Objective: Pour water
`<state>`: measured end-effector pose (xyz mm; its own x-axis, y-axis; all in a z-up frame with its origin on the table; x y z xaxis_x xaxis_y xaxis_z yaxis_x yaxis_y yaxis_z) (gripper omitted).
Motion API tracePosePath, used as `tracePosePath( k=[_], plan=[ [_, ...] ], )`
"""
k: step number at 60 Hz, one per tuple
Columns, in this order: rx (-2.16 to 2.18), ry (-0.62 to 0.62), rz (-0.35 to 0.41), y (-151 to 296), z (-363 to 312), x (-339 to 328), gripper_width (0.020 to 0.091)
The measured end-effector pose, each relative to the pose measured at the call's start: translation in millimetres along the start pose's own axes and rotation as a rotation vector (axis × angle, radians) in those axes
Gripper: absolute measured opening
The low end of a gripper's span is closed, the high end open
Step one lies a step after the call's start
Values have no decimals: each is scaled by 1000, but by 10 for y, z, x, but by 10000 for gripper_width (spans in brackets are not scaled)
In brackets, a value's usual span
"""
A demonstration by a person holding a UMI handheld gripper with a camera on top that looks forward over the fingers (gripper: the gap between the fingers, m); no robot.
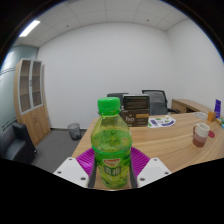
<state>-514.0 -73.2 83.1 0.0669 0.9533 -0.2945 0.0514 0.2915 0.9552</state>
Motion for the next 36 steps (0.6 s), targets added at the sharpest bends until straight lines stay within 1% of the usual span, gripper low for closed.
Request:
tracePosePath(
  k=[3,6,9,15,19,24,28,36],
  plan=[
    [6,-3,20,12,10,16,470],
    [-2,-1,40,33,-24,35,423],
    [-4,0,52,26,-10,31,391],
    [-3,18,65,32,-20,26,390],
    [22,39,61,41,-20,21,391],
    [74,66,31,40,36,34,390],
    [111,78,-9,54,136,52,390],
    [219,94,-17,388,561,55,390]
  ],
)
Point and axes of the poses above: the point between the fingertips, and its own axes, seen from behind it with the camera up: z to the right, y up, x forward, the way the camera looks, the point moved 2 cm from there along -x, backward, against the way the camera looks, and after that the axes turned 7 degrees about -y, right-handed, at the moved point
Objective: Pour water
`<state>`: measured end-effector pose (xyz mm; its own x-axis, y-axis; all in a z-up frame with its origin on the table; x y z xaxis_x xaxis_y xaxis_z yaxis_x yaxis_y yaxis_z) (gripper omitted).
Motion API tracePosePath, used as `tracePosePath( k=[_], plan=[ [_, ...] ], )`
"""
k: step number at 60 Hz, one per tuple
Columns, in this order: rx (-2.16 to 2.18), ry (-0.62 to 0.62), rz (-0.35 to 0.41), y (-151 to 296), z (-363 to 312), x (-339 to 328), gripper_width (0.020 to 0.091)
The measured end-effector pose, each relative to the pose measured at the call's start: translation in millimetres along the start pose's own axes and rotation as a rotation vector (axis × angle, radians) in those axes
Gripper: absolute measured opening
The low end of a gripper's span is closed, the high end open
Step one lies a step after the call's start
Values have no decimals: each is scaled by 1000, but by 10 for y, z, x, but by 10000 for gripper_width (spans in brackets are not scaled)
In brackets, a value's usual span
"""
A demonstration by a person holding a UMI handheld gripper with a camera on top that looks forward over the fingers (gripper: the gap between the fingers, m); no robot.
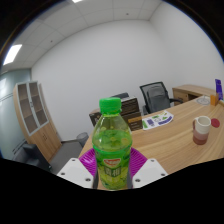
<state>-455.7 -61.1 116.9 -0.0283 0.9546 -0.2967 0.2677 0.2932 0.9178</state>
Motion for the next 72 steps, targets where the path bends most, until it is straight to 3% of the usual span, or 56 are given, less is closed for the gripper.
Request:
tracePosePath(
  k=[12,22,32,41,59,67,72],
  plan=[
    [501,39,-134,544,842,88,389],
    [886,47,-166,836,1458,143,390],
    [1218,87,-184,930,1852,184,387],
    [1454,117,-265,927,1900,214,388],
    [1562,110,-363,822,1930,320,389],
    [1480,113,-370,843,1909,279,386],
    [1282,102,-331,947,1962,204,386]
  ],
)
Point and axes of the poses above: the point between the fingertips, and its own axes, seen from behind it with the camera up: z to the right, y up, x forward, the way the camera looks, the point moved 2 cm from there along -x, backward, against the way the camera looks, and after that the axes turned 7 degrees about -y, right-handed, at the moved point
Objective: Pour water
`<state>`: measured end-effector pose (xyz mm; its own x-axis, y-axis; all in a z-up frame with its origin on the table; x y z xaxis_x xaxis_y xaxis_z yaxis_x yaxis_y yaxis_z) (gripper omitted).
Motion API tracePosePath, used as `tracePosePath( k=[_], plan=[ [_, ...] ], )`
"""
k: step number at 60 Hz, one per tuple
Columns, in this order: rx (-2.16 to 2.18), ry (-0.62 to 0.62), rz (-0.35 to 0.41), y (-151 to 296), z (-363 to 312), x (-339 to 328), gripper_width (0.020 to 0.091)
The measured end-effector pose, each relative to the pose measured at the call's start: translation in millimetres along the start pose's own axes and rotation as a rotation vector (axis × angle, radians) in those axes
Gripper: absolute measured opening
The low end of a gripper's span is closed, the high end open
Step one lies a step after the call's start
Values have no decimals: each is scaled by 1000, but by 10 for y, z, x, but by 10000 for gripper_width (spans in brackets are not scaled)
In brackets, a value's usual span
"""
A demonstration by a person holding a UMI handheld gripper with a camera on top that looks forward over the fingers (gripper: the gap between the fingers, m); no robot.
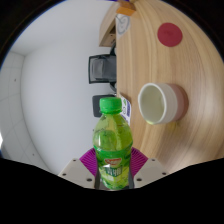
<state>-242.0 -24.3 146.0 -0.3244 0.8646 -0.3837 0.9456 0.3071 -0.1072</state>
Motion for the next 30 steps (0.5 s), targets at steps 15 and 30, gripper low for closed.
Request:
tracePosePath(
  k=[15,30],
  plan=[
    [-768,-76,246,659,-717,-521,401],
    [-1319,-257,526,1591,-883,-938,422]
  ],
)
Point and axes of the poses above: the point between the fingertips, and its own axes, seen from behind it with the camera up: z to the right, y up, x forward, the way the camera looks, the point moved 2 cm from there along -x, backward, against the way the camera looks, and after that the axes turned 7 degrees about -y, right-handed, at the moved point
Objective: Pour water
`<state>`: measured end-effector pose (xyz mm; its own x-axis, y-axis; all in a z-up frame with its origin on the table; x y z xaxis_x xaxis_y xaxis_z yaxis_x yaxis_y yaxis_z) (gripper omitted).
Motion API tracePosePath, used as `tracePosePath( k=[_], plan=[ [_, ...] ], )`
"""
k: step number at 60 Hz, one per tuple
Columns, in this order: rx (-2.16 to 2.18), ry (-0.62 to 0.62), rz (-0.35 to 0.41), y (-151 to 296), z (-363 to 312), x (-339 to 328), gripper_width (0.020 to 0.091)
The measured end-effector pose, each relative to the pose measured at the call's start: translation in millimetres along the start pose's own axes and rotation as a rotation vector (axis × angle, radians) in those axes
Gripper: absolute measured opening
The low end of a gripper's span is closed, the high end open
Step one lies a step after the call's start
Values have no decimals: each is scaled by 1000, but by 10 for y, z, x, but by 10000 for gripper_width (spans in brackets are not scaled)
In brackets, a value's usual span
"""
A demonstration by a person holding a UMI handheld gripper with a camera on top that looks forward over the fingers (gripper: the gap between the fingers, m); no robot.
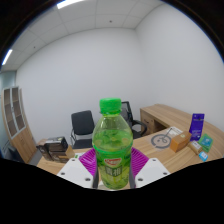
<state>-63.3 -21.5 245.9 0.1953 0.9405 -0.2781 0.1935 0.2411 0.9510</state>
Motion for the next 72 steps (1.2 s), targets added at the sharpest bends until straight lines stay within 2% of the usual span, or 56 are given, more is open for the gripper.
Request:
tracePosePath(
  k=[8,24,31,33,36,45,52,55,58,61,63,72],
  plan=[
    [-57,-31,24,-167,412,217,421],
    [-127,-116,-60,-877,1158,714,420],
    [-94,-106,-65,-1199,1258,858,420],
    [-85,-93,-82,-1319,1266,893,441],
    [-64,-74,-32,-1304,1262,893,441],
    [-105,-61,-19,-1324,1216,866,459],
    [-111,-70,-44,-1332,1225,867,514],
    [-110,-80,-79,-1391,1257,868,551],
    [-137,-103,-127,-1483,1311,839,650],
    [-168,-126,-137,-1512,1364,789,770],
    [-174,-141,-148,-1547,1388,725,808],
    [-129,-167,-178,-1639,1375,231,819]
  ],
)
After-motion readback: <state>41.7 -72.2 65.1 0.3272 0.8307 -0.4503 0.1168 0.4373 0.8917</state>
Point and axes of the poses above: the point between the fingertips, and its own axes, seen from behind it with the camera up: z to the right, y up, x forward, the way the camera looks, the point moved 2 cm from there along -x, backward, against the way the camera looks, and after that the axes turned 7 degrees about -y, right-handed, at the moved point
